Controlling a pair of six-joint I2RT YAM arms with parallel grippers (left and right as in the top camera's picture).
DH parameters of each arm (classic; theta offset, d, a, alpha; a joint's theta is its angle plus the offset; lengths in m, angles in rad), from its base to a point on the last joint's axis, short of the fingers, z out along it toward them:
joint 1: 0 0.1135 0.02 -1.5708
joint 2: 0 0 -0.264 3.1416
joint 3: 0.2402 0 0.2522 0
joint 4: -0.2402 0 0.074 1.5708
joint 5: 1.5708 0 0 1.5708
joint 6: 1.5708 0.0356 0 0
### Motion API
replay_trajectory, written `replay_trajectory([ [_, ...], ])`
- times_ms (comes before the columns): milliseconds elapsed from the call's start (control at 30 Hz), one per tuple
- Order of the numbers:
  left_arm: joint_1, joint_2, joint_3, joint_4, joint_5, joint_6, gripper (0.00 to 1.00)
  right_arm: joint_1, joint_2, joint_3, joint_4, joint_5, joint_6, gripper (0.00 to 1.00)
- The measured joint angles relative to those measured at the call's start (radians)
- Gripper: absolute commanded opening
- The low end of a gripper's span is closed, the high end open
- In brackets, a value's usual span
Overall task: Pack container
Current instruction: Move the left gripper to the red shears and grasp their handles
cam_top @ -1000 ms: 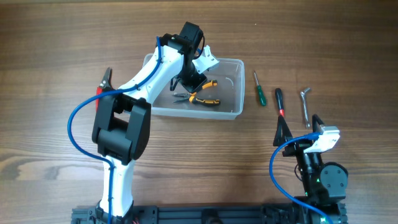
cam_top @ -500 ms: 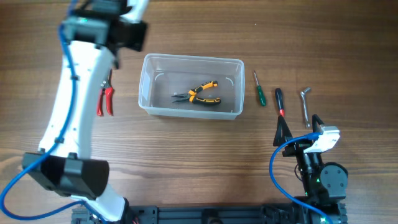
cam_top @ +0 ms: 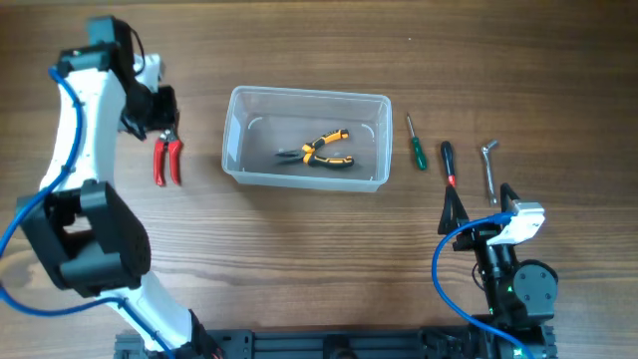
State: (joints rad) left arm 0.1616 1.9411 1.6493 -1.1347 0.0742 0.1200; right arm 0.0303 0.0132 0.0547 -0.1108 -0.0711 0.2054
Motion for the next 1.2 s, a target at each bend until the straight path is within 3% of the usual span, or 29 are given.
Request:
replay_trajectory([
  [600,-0.003,0.026,-0.276,0.228,-0.044,-0.002,0.25,0.0,0.0,0.0,0.0,0.0,0.0,1.0],
  [1200,0.023,0.026,-0.287,0.322,-0.085,-0.04,0.27,0.0,0.0,0.0,0.0,0.0,0.0,1.0],
])
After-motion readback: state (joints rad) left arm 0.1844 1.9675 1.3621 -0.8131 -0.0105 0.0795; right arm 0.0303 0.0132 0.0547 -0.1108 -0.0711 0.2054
